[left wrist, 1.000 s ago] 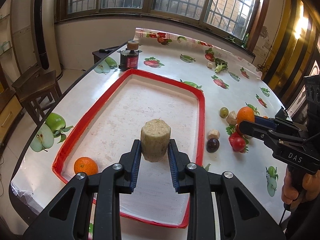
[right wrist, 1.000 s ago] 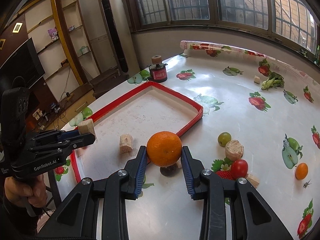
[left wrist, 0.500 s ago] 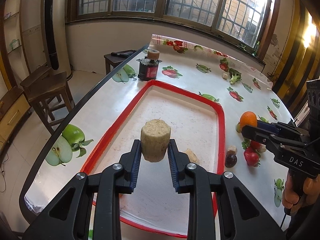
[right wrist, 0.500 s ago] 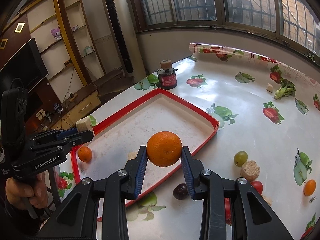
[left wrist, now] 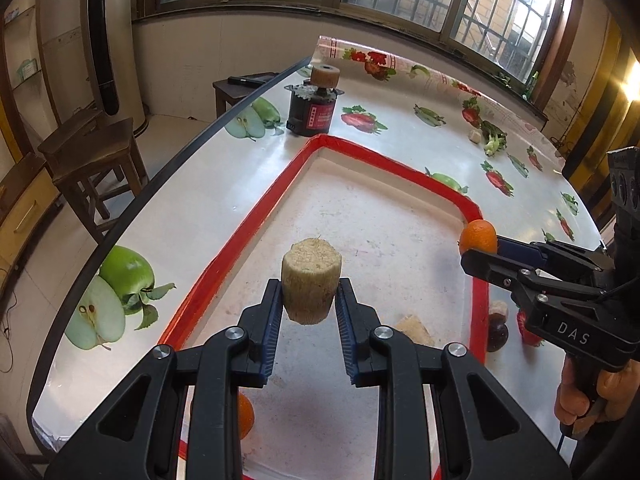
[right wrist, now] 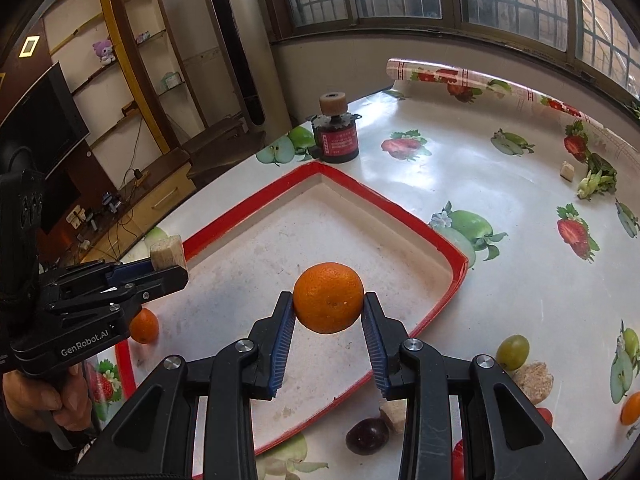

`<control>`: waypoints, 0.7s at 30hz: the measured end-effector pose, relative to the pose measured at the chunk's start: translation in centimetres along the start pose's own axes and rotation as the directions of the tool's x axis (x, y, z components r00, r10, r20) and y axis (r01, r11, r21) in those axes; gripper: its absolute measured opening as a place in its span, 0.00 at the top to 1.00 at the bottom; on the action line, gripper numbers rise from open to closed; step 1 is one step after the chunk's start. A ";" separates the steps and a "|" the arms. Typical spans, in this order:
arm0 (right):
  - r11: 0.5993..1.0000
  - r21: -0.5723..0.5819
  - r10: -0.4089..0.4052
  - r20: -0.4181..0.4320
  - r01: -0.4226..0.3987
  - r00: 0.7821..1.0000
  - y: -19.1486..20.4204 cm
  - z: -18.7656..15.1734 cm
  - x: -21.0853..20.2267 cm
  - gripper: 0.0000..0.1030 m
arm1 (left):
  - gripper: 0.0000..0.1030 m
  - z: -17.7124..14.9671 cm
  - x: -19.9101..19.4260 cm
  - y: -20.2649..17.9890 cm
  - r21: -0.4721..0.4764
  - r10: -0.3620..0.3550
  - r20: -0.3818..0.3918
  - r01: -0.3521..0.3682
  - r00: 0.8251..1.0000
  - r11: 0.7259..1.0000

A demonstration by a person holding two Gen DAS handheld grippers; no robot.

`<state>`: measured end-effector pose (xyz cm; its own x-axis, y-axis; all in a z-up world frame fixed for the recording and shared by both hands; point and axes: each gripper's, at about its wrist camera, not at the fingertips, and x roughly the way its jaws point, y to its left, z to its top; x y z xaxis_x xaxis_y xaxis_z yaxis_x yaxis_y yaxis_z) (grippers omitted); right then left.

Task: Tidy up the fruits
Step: 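Carry the cork with the left tool while the right tool carries the orange into the tray, then release the cork with the left tool while the right tool releases the orange in the tray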

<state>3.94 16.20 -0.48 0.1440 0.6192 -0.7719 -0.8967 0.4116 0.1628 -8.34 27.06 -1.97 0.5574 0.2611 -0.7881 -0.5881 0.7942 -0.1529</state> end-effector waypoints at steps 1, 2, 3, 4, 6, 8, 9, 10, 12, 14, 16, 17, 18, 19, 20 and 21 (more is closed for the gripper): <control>1.000 -0.001 -0.004 -0.009 0.004 1.000 0.0 0.0 0.6 0.66 | 0.76 -0.1 0.3 0.1 -0.002 0.002 -0.006 -0.002 1.000 1.000; 1.000 0.000 -0.004 -0.017 0.004 1.000 -0.1 -0.1 1.1 0.66 | 0.76 -0.1 0.5 0.2 -0.002 0.006 -0.011 -0.006 1.000 1.000; 1.000 -0.001 -0.003 -0.023 0.003 1.000 -0.2 -0.1 1.5 0.66 | 0.76 -0.1 0.7 0.2 -0.002 0.009 -0.016 -0.009 1.000 1.000; 1.000 -0.001 -0.004 -0.031 0.004 1.000 -0.2 -0.2 1.9 0.66 | 0.76 -0.1 1.0 0.2 -0.002 0.012 -0.023 -0.012 1.000 1.000; 1.000 -0.006 -0.008 -0.041 0.008 0.999 -0.3 -0.3 2.5 0.66 | 0.76 -0.2 1.5 0.2 -0.004 0.014 -0.035 -0.015 0.999 1.000; 1.000 -0.012 -0.011 -0.050 0.011 0.999 -0.3 -0.3 2.9 0.66 | 0.76 -0.2 2.0 0.3 -0.005 0.018 -0.052 -0.018 0.998 1.000; 1.000 -0.016 -0.014 -0.056 0.013 0.998 -0.3 -0.3 3.1 0.66 | 0.76 -0.3 2.2 0.4 -0.007 0.019 -0.058 -0.020 0.998 1.000; 1.000 -0.018 -0.016 -0.061 0.015 0.998 -0.3 -0.4 3.4 0.66 | 0.76 -0.4 2.4 0.5 -0.010 0.020 -0.066 -0.021 0.998 1.000; 1.000 -0.021 -0.014 -0.071 0.012 0.997 -0.3 -0.4 3.8 0.66 | 0.76 -0.5 2.8 0.5 -0.016 0.022 -0.080 -0.023 0.997 1.000; 1.000 -0.020 -0.014 -0.083 0.013 0.996 -0.4 -0.5 4.2 0.66 | 0.76 -0.6 3.0 0.6 -0.018 0.025 -0.086 -0.027 0.996 0.999; 1.000 -0.017 -0.015 -0.095 0.013 0.995 -0.5 -0.6 4.8 0.66 | 0.76 -0.6 3.2 0.5 -0.008 0.043 -0.100 -0.044 0.994 0.999; 1.000 -0.013 -0.014 -0.101 0.012 0.995 -0.5 -0.7 5.0 0.64 | 0.74 -0.6 3.2 0.6 -0.012 0.042 -0.108 -0.044 0.993 0.999; 1.000 -0.006 -0.013 -0.107 0.012 0.994 -0.6 -0.7 5.2 0.64 | 0.73 -0.7 3.3 0.6 -0.016 0.040 -0.115 -0.042 0.993 0.999; 1.000 0.002 -0.010 -0.106 0.011 0.994 -0.7 -0.7 5.2 0.64 | 0.72 -0.7 3.4 0.6 -0.018 0.039 -0.113 -0.042 0.993 0.999; 1.000 0.009 -0.006 -0.102 0.006 0.995 -0.8 -0.7 5.2 0.64 | 0.69 -0.8 3.3 0.6 -0.017 0.048 -0.111 -0.050 0.993 0.999; 1.000 0.010 -0.006 -0.099 0.007 0.995 -0.8 -0.6 5.1 0.63 | 0.66 -0.8 3.3 0.6 -0.018 0.061 -0.110 -0.063 0.992 0.998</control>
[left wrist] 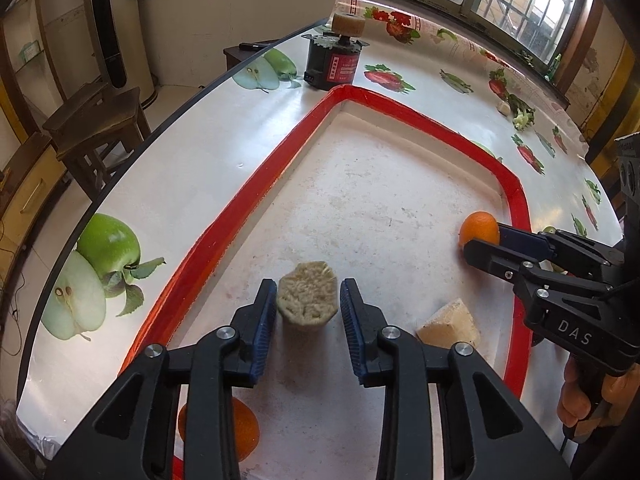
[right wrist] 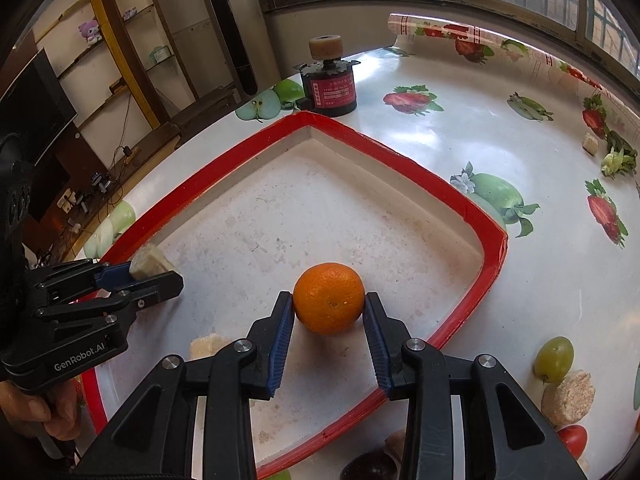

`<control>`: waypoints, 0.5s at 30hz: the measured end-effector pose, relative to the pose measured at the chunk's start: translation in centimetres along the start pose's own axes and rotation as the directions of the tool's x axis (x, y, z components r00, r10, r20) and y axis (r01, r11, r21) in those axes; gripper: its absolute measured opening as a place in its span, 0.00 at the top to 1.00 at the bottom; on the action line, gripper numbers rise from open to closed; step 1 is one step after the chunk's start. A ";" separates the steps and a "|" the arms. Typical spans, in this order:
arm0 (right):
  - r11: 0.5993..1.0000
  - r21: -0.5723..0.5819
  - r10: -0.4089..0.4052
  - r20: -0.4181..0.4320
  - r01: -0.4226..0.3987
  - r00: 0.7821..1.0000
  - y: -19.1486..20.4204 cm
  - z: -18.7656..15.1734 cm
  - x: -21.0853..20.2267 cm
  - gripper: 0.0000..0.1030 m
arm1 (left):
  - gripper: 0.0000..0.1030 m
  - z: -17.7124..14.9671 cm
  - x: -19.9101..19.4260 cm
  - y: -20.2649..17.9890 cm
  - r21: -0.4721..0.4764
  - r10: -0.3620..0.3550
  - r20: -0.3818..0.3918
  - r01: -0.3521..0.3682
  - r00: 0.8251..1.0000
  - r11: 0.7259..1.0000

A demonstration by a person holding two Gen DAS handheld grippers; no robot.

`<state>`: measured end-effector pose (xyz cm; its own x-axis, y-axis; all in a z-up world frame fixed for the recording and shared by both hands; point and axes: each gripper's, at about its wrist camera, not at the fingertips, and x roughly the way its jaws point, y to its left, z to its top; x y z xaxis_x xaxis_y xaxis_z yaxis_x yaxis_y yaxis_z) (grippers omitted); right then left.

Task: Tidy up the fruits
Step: 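Release the cork with the left tool while the right tool releases the orange in the tray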

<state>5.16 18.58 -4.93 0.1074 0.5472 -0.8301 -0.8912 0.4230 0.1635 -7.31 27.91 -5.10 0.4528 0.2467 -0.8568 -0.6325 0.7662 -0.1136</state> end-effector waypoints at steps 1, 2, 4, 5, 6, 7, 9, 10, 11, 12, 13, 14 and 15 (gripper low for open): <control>1.000 -0.002 -0.004 0.006 0.004 1.000 0.0 0.0 -0.2 0.61 | 0.55 0.0 -0.1 0.0 -0.003 0.006 0.006 -0.006 1.000 1.000; 1.000 -0.003 -0.008 0.011 0.008 1.000 0.0 0.1 -0.4 0.57 | 0.47 -0.1 -0.4 0.0 -0.007 0.004 0.016 -0.004 1.000 1.000; 1.000 -0.005 -0.005 0.023 0.005 1.000 0.1 0.1 -1.0 0.53 | 0.45 -0.2 -1.0 0.0 -0.013 0.006 0.036 -0.005 0.999 1.000; 1.000 -0.008 -0.007 0.029 0.007 1.000 0.1 0.1 -1.4 0.50 | 0.45 -0.3 -1.3 0.0 -0.013 0.009 0.041 -0.008 0.999 1.000; 1.000 -0.009 -0.012 0.036 0.012 0.999 0.2 0.0 -1.7 0.48 | 0.45 -0.3 -1.5 -0.1 -0.014 0.010 0.046 -0.009 0.999 1.000; 1.000 -0.010 -0.016 0.043 0.016 0.999 0.2 0.0 -2.1 0.45 | 0.45 -0.4 -1.7 -0.1 -0.014 0.011 0.051 -0.010 0.999 1.000; 1.000 -0.008 -0.012 0.057 0.013 0.998 0.2 -0.1 -2.9 0.44 | 0.45 -0.6 -2.0 -0.3 -0.012 0.014 0.054 -0.013 0.998 1.000; 1.000 -0.007 -0.011 0.063 0.011 0.998 0.2 -0.2 -3.3 0.44 | 0.45 -0.7 -2.1 -0.4 -0.012 0.012 0.055 -0.012 0.998 1.000; 1.000 -0.007 -0.010 0.068 0.011 0.998 0.3 -0.3 -3.8 0.44 | 0.45 -0.8 -2.3 -0.4 -0.011 0.011 0.057 -0.010 0.998 1.000; 1.000 -0.005 -0.010 0.075 0.011 0.997 0.2 -0.5 -4.2 0.44 | 0.45 -0.9 -2.4 -0.5 -0.011 0.010 0.059 -0.010 0.998 1.000; 1.000 -0.003 -0.009 0.082 0.009 0.997 0.2 -0.7 -4.7 0.44 | 0.45 -0.9 -2.6 -0.6 -0.009 0.010 0.062 -0.009 0.998 1.000; 1.000 0.000 -0.007 0.089 0.007 0.996 0.1 -0.9 -5.1 0.44 | 0.45 -1.1 -2.9 -0.7 -0.006 0.011 0.066 -0.010 0.998 1.000; 1.000 0.004 -0.007 0.094 0.007 0.996 0.0 -1.1 -5.6 0.44 | 0.45 -1.1 -3.0 -0.9 -0.005 0.012 0.069 -0.012 0.998 1.000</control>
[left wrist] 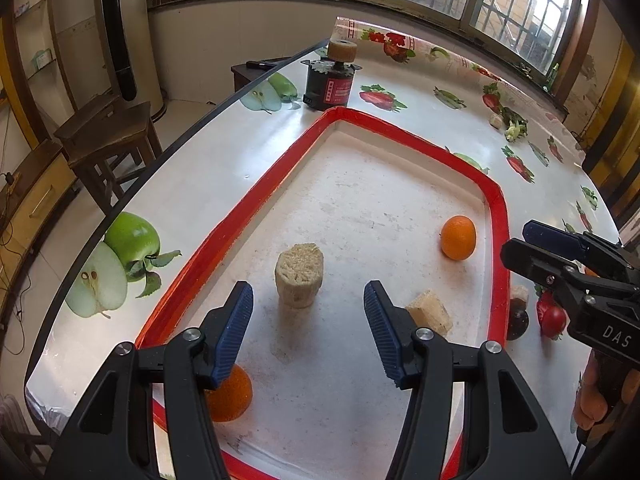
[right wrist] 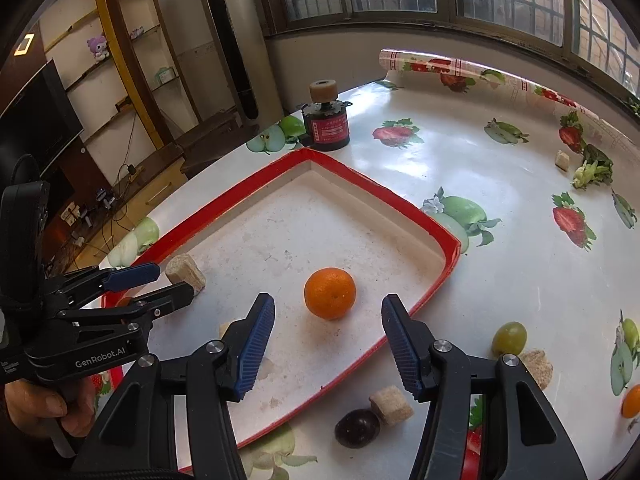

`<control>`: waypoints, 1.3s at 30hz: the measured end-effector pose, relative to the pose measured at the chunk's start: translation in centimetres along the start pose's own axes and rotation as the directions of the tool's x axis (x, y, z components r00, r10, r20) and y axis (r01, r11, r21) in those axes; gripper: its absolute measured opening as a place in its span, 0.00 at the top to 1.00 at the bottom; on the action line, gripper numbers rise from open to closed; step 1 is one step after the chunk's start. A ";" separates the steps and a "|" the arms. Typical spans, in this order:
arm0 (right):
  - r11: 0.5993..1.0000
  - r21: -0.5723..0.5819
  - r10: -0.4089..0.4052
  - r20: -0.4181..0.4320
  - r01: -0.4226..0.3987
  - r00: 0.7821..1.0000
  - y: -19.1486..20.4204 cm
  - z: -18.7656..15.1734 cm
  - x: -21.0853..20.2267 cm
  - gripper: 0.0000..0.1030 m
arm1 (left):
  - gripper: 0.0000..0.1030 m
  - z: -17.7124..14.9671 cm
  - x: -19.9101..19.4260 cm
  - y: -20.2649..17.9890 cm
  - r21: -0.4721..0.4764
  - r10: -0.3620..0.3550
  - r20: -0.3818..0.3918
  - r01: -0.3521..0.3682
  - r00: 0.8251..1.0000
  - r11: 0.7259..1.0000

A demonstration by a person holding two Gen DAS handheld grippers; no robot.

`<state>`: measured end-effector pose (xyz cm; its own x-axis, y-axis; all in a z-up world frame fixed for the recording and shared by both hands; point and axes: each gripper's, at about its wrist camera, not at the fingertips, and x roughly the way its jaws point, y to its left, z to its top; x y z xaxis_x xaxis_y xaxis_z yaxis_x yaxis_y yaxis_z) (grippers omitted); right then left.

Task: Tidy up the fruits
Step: 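Release the cork with the left tool while the right tool releases the orange in the tray, then move both tools back toward the tomatoes and cubes beside the tray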

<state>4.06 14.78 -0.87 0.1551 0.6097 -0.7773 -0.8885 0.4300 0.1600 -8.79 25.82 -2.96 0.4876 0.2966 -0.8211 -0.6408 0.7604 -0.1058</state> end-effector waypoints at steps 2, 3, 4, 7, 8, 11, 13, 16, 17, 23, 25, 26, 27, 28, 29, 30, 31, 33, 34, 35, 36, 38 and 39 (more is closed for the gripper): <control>1.000 0.007 -0.001 0.009 0.001 1.000 -0.2 -0.3 -0.8 0.44 | 0.45 -0.1 -0.5 -0.2 0.003 -0.001 0.008 0.001 1.000 1.000; 1.000 0.011 -0.001 0.013 0.001 1.000 -0.3 -0.5 -1.2 0.44 | 0.45 -0.2 -0.7 -0.3 0.005 -0.002 0.012 0.002 1.000 1.000; 1.000 0.015 -0.003 0.018 0.002 1.000 -0.4 -0.7 -1.6 0.44 | 0.45 -0.3 -0.9 -0.5 0.007 -0.004 0.015 0.004 1.000 1.000; 1.000 0.028 -0.009 0.032 0.009 0.999 -0.8 -1.3 -2.8 0.43 | 0.45 -0.5 -1.6 -0.9 0.015 -0.006 0.026 0.005 1.000 1.000; 0.999 0.033 -0.009 0.036 0.008 0.999 -1.0 -1.5 -3.1 0.43 | 0.45 -0.5 -1.9 -1.1 0.017 -0.008 0.029 0.007 1.000 1.000; 0.999 0.044 -0.015 0.044 0.013 0.999 -1.4 -2.1 -4.1 0.43 | 0.45 -0.7 -2.5 -1.5 0.024 -0.013 0.038 0.012 0.999 1.000; 0.999 0.052 -0.017 0.051 0.015 0.999 -1.7 -2.5 -4.7 0.43 | 0.45 -0.7 -2.8 -1.8 0.027 -0.017 0.043 0.016 0.999 0.999; 0.998 0.065 -0.025 0.062 0.021 0.998 -2.2 -3.2 -5.7 0.43 | 0.45 -1.0 -3.2 -2.4 0.036 -0.025 0.048 0.023 0.999 0.999; 0.997 0.070 -0.029 0.065 0.024 0.997 -2.4 -3.4 -6.1 0.43 | 0.45 -1.0 -3.3 -2.6 0.039 -0.028 0.049 0.026 0.998 0.999; 0.993 0.111 -0.051 0.079 0.042 0.996 -3.9 -5.0 -7.7 0.42 | 0.45 -1.6 -3.8 -3.7 0.060 -0.046 0.048 0.043 0.998 0.997; 0.991 0.121 -0.060 0.079 0.050 0.995 -4.4 -5.5 -8.2 0.42 | 0.45 -1.8 -3.9 -4.2 0.068 -0.053 0.047 0.049 0.998 0.996; 0.991 0.126 -0.065 0.079 0.055 0.995 -4.7 -5.8 -8.5 0.42 | 0.45 -1.9 -3.9 -4.4 0.072 -0.056 0.045 0.053 0.997 0.996; 0.990 0.131 -0.069 0.080 0.058 0.994 -4.9 -6.0 -8.7 0.42 | 0.45 -2.0 -4.0 -4.7 0.077 -0.060 0.044 0.057 0.997 0.995; 0.989 0.136 -0.073 0.080 0.062 0.994 -5.2 -6.3 -9.0 0.42 | 0.45 -2.1 -4.0 -5.0 0.083 -0.064 0.043 0.060 0.997 0.995; 0.988 0.142 -0.078 0.082 0.066 0.994 -5.5 -6.6 -9.2 0.42 | 0.45 -2.1 -4.0 -5.3 0.089 -0.068 0.042 0.064 0.997 0.994; 0.986 0.148 -0.083 0.083 0.070 0.993 -5.8 -6.9 -9.5 0.42 | 0.45 -2.2 -4.1 -5.6 0.095 -0.073 0.041 0.068 0.997 0.993; 0.985 0.155 -0.087 0.084 0.073 0.993 -6.1 -7.1 -9.7 0.42 | 0.45 -2.2 -4.2 -5.9 0.100 -0.078 0.040 0.073 0.996 0.992; 0.982 0.171 -0.098 0.084 0.082 0.992 -6.7 -7.6 -10.2 0.42 | 0.45 -2.4 -4.3 -6.5 0.110 -0.088 0.039 0.083 0.995 0.990; 0.980 0.178 -0.103 0.085 0.086 0.991 -7.1 -7.8 -10.4 0.42 | 0.45 -2.4 -4.3 -6.8 0.115 -0.093 0.038 0.088 0.995 0.989; 0.979 0.184 -0.108 0.085 0.091 0.991 -7.4 -8.1 -10.6 0.42 | 0.45 -2.5 -4.3 -7.1 0.119 -0.098 0.035 0.093 0.995 0.989; 0.977 0.190 -0.114 0.084 0.096 0.990 -7.7 -8.4 -10.8 0.42 | 0.45 -2.5 -4.3 -7.4 0.124 -0.103 0.033 0.099 0.994 0.987; 0.974 0.203 -0.123 0.083 0.104 0.989 -8.3 -8.8 -11.1 0.42 | 0.45 -2.6 -4.3 -8.1 0.134 -0.113 0.029 0.108 0.993 0.985; 0.972 0.209 -0.129 0.081 0.109 0.988 -8.6 -9.1 -11.3 0.42 | 0.45 -2.7 -4.3 -8.4 0.139 -0.118 0.027 0.113 0.993 0.984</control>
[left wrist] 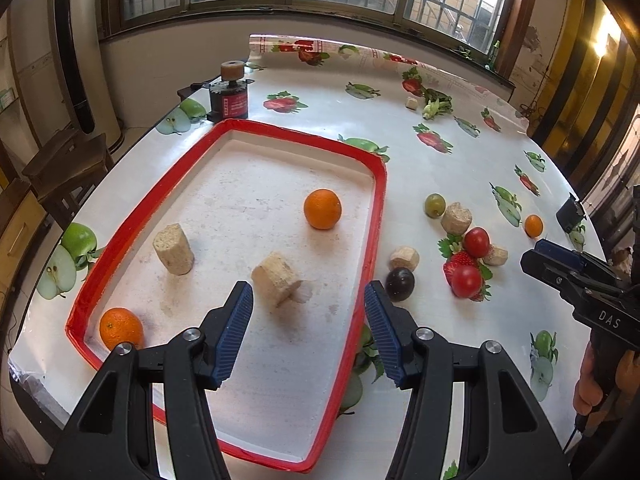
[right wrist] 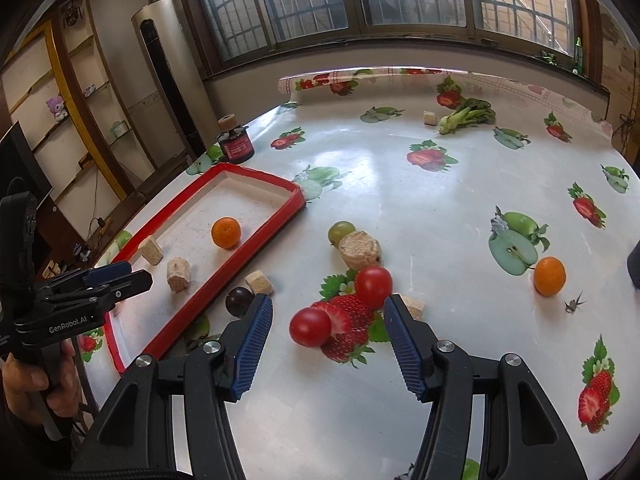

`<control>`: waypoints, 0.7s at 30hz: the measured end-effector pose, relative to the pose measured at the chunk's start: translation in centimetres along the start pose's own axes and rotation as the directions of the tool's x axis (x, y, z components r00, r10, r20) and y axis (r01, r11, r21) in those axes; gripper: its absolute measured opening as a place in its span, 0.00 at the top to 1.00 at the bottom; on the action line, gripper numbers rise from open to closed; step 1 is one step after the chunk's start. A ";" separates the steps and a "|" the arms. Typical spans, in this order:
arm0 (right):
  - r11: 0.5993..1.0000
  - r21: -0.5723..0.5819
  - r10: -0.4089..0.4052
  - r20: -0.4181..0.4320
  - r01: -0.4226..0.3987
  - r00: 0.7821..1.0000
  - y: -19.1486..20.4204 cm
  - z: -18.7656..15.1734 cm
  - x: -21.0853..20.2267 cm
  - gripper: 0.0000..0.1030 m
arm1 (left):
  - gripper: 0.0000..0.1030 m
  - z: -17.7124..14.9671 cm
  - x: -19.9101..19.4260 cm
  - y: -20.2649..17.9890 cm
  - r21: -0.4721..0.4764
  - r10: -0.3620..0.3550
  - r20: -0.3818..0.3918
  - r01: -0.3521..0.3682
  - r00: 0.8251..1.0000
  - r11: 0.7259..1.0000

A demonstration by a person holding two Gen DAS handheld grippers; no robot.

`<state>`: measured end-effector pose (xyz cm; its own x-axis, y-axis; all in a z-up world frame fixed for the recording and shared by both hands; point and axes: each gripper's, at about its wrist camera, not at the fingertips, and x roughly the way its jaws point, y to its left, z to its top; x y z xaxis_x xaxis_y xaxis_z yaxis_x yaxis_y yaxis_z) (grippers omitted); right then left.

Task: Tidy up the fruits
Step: 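Move both tools back toward the tomatoes and cubes beside the tray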

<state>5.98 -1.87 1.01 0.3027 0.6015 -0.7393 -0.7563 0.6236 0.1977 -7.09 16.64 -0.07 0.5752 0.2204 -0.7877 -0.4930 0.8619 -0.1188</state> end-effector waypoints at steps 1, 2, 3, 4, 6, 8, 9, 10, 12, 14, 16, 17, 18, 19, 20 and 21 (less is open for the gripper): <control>1.000 0.006 -0.005 0.000 0.005 1.000 -0.4 -0.2 -0.1 0.42 | 0.45 0.0 0.0 -0.3 0.006 -0.006 -0.001 0.006 1.000 1.000; 1.000 0.012 -0.010 -0.001 0.010 1.000 -0.7 -0.3 -0.2 0.42 | 0.45 0.0 0.1 -0.7 0.013 -0.011 -0.002 0.011 1.000 1.000; 1.000 0.020 -0.016 -0.002 0.016 1.000 -1.1 -0.5 -0.3 0.42 | 0.45 0.0 0.1 -1.1 0.019 -0.016 -0.003 0.016 1.000 1.000; 0.999 0.028 -0.019 -0.002 0.019 1.000 -1.5 -0.6 -0.4 0.42 | 0.45 -0.1 0.1 -1.4 0.026 -0.021 -0.005 0.021 1.000 0.999; 0.999 0.041 -0.028 -0.004 0.028 1.000 -2.2 -0.8 -0.6 0.42 | 0.45 -0.1 0.3 -2.0 0.036 -0.030 -0.009 0.031 1.000 0.999; 0.998 0.050 -0.035 -0.003 0.035 0.999 -2.7 -1.0 -0.7 0.42 | 0.45 -0.1 0.4 -2.7 0.045 -0.041 -0.014 0.041 0.999 0.998; 0.998 0.053 -0.037 -0.003 0.037 0.999 -2.9 -1.0 -0.8 0.42 | 0.45 -0.1 0.5 -3.0 0.049 -0.046 -0.017 0.046 0.999 0.998; 0.998 0.056 -0.040 -0.003 0.040 0.999 -3.1 -1.1 -0.8 0.42 | 0.45 -0.3 0.5 -3.3 0.054 -0.049 -0.020 0.050 0.999 0.997; 0.997 0.060 -0.043 -0.003 0.043 0.999 -3.4 -1.2 -0.8 0.42 | 0.45 -0.3 0.7 -3.9 0.064 -0.056 -0.026 0.058 0.998 0.996; 0.997 0.062 -0.043 -0.004 0.043 0.999 -3.6 -1.3 -0.8 0.42 | 0.45 -0.4 0.9 -4.3 0.068 -0.064 -0.033 0.066 0.997 0.995; 0.997 0.062 -0.044 -0.004 0.044 0.999 -3.7 -1.3 -0.7 0.42 | 0.45 -0.4 1.1 -4.8 0.073 -0.072 -0.041 0.075 0.997 0.994; 0.997 0.063 -0.044 -0.003 0.045 0.999 -3.8 -1.3 -0.7 0.42 | 0.45 -0.4 1.3 -5.0 0.076 -0.076 -0.045 0.079 0.996 0.994; 0.997 0.064 -0.045 -0.003 0.045 0.999 -4.1 -1.3 -0.7 0.42 | 0.45 -0.5 1.4 -5.3 0.078 -0.080 -0.050 0.084 0.996 0.993; 0.997 0.066 -0.048 -0.001 0.048 0.999 -4.3 -1.3 -0.8 0.42 | 0.45 -0.5 1.5 -5.5 0.081 -0.086 -0.054 0.090 0.995 0.993; 0.996 0.069 -0.053 0.000 0.053 0.999 -4.7 -1.3 -0.8 0.42 | 0.45 -0.5 1.7 -5.8 0.083 -0.094 -0.060 0.099 0.994 0.992; 0.995 0.074 -0.060 -0.001 0.060 0.998 -5.1 -1.3 -0.8 0.42 | 0.45 -0.5 1.9 -6.1 0.085 -0.103 -0.067 0.109 0.992 0.990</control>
<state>8.80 -6.22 -0.25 0.3467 0.5624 -0.7507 -0.6919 0.6937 0.2002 -3.32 11.52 -1.17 0.5778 0.0990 -0.8102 -0.3706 0.9162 -0.1523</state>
